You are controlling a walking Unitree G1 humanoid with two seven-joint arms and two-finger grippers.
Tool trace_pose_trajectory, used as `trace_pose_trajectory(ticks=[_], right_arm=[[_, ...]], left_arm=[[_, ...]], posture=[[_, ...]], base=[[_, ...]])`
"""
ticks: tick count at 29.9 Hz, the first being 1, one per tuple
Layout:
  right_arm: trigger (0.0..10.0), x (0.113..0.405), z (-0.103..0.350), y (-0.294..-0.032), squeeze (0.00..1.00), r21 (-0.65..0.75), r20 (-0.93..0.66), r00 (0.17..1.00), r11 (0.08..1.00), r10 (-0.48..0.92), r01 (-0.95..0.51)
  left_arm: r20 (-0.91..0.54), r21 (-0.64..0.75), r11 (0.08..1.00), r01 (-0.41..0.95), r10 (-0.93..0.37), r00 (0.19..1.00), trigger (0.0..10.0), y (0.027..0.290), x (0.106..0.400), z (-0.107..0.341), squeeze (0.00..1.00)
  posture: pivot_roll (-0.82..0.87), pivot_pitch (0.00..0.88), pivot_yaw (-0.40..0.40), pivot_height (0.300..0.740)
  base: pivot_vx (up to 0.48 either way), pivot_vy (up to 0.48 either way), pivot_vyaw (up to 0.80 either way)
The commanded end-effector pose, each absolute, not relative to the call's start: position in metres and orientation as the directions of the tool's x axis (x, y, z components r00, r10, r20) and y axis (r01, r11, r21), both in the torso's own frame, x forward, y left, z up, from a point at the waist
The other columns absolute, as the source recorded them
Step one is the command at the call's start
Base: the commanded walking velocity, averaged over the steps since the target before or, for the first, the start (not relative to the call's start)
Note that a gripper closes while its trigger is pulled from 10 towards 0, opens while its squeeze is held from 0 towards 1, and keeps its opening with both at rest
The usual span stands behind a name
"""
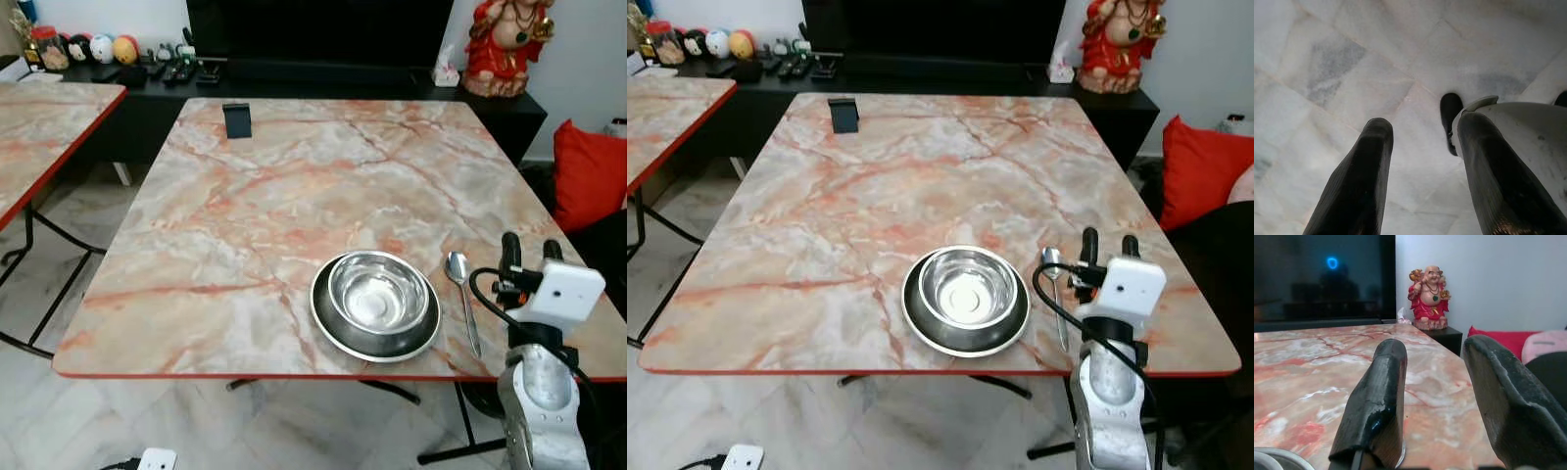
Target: Setting the table
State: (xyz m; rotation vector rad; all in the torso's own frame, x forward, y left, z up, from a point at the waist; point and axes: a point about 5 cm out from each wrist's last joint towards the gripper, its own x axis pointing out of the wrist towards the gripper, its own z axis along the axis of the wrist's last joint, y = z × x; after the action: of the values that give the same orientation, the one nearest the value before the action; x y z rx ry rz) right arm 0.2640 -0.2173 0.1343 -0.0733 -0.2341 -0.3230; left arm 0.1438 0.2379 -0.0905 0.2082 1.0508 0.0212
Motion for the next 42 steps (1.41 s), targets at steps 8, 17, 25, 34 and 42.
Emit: trace_pose_trajectory(ticks=[8,17,25,34,42], right_arm=[[10.0,0.267,0.140,-0.210,0.00,-0.021,0.264,0.917,0.948,-0.300,0.317],[10.0,0.272,0.143,-0.200,0.00,-0.010,0.265,0.924,0.957,-0.277,0.290],[10.0,0.271,0.143,-0.202,0.00,-0.012,0.267,0.923,0.956,-0.279,0.292],[10.0,0.272,0.143,-0.204,0.00,-0.027,0.266,0.922,0.954,-0.280,0.298],[10.0,0.272,0.142,-0.201,0.00,-0.023,0.251,0.928,0.956,-0.276,0.291]], left_arm=[[-0.863,0.205,0.971,0.119,0.122,0.490,10.0,0.241,0.140,-0.091,0.00],[-0.870,0.206,0.970,0.129,0.122,0.477,10.0,0.239,0.137,-0.093,0.00],[-0.876,0.206,0.972,0.114,0.132,0.463,10.0,0.240,0.133,-0.094,0.00],[-0.873,0.211,0.971,0.110,0.136,0.469,10.0,0.241,0.134,-0.093,0.00],[-0.875,0.206,0.972,0.115,0.131,0.465,10.0,0.242,0.136,-0.093,0.00]], posture=[[-0.02,0.000,0.011,0.728],[0.01,0.000,-0.022,0.728],[0.01,0.000,-0.025,0.728],[-0.02,0.000,-0.004,0.728],[-0.02,0.000,0.001,0.728]], base=[[0.000,0.000,0.00],[0.000,0.000,0.00],[0.000,0.000,0.00],[0.000,0.000,0.00],[0.000,0.000,0.00]])
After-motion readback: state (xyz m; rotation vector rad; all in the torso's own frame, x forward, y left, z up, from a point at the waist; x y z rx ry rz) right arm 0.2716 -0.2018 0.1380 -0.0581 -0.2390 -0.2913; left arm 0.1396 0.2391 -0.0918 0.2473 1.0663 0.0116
